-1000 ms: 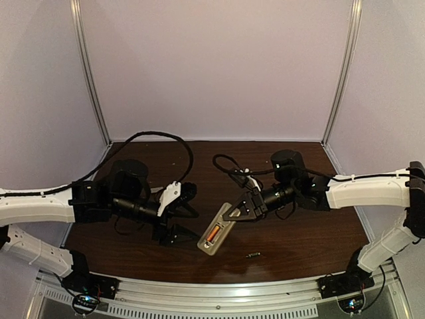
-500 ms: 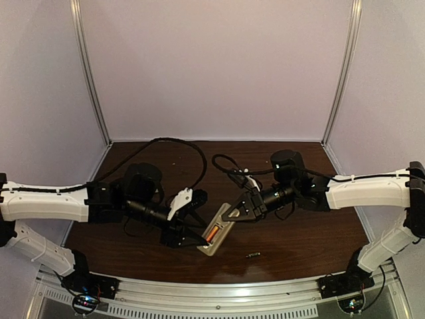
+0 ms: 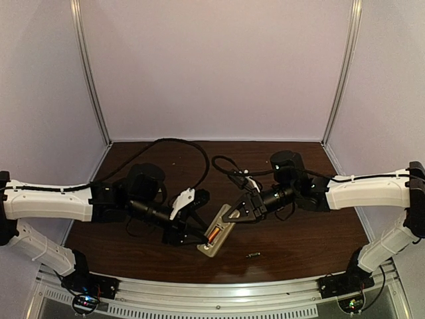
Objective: Load the batteries into the remote control
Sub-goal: Press the battery in the battery compartment.
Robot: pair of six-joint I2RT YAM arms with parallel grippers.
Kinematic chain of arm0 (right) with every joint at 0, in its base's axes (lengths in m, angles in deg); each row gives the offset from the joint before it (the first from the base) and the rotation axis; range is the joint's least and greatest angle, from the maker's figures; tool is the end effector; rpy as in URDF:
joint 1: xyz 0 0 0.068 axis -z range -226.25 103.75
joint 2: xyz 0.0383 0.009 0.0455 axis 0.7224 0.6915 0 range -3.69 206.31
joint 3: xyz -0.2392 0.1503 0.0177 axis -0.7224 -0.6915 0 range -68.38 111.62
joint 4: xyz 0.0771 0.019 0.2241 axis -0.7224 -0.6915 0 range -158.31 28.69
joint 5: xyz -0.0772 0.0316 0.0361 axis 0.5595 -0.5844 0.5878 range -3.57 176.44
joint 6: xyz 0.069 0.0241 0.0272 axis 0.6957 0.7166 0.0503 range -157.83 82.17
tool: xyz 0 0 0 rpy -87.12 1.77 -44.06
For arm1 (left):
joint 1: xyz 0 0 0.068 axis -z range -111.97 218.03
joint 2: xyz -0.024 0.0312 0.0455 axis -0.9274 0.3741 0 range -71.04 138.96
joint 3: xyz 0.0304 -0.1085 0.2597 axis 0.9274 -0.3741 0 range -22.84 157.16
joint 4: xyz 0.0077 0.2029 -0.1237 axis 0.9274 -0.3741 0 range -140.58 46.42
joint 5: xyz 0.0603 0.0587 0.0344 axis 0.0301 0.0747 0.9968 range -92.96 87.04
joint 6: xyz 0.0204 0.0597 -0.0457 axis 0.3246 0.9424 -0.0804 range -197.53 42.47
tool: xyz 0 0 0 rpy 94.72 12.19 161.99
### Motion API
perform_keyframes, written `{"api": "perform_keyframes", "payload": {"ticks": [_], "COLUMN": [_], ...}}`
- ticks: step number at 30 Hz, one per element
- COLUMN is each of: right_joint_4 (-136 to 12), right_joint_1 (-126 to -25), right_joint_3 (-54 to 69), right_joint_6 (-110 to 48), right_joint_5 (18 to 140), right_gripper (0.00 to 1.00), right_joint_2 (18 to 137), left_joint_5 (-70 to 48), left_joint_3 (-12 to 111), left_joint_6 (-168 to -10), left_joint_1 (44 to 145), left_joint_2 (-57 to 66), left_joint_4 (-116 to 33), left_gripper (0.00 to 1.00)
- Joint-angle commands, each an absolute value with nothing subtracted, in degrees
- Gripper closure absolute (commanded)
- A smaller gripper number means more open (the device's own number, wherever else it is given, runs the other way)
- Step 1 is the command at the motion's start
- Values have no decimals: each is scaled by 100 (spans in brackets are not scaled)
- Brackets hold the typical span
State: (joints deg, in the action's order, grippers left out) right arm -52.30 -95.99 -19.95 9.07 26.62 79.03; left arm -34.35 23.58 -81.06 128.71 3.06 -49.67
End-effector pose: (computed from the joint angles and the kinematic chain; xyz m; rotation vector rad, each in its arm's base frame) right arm 0.1484 0.2643 0.2658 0.8917 -2.2701 -1.9611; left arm 0.1047 -0.2574 0.2560 1.4052 1.8569 -1.2023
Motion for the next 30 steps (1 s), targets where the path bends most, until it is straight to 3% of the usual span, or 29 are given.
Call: {"api": "perform_keyframes", "payload": {"ticks": [1,7,20,30], "right_joint_4": [-4880,-4752,-5270,-5351], "right_joint_1": [-9657,-9666,-9660,-9652], "right_joint_3": [-1959,-1992,-2071,-2118], "right_joint_6": [984,1119,927,1050], "right_joint_5": [2625,2650,3113,3639], "right_gripper": [100,100,100,100], "right_joint_2": [7875,7849,7875,7817], "left_joint_5": [-3401,-3323,-3148,-2374], "left_joint_3": [2532,2627,2397,2590], "left_joint_6": [-8153,-8146,-8436,-9040], "left_joint_1": [12876,12874,12703,12716], "left_joint_2": [462,610,160,380], "left_joint_4": [-4715,-4862,-4428,-4471], "left_gripper": [61,65,41,41]}}
